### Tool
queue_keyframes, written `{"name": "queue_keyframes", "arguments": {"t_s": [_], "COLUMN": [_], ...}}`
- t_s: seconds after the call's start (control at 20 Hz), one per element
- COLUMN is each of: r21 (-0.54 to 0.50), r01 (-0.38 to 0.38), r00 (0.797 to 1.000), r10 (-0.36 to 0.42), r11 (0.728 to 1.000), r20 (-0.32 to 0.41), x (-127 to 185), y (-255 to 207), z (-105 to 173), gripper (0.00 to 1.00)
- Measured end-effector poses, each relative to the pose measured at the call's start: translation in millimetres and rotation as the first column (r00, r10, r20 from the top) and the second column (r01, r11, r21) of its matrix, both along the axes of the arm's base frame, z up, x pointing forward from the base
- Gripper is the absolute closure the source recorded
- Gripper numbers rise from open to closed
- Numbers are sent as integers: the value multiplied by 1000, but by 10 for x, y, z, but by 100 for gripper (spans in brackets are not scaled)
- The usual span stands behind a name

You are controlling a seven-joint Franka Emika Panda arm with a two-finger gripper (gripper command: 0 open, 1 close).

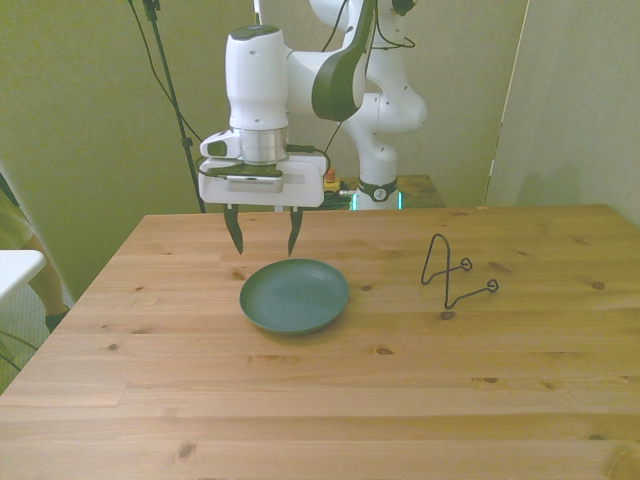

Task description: Load the plate

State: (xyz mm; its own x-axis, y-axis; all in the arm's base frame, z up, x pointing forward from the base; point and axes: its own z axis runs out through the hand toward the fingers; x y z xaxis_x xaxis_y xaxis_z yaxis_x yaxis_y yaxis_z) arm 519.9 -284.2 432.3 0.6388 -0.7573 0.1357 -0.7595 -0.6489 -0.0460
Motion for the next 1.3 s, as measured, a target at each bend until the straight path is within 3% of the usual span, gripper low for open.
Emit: {"name": "queue_keyframes", "arguments": {"t_s": [0.25,0.6,0.9,1.1,1.3], "r21": [6,-64,-83,-32,75], "r01": [-39,-240,-256,-303,-381], "r00": [999,969,964,948,914], "r10": [39,235,248,298,388], "r11": [999,969,963,952,921], "r20": [-24,-80,-97,-116,-120], "x": [282,692,764,790,872], "y": [-232,-155,-197,-305,-379], "z": [30,-174,-304,-401,-531], "gripper": [0,0,0,0,0]}}
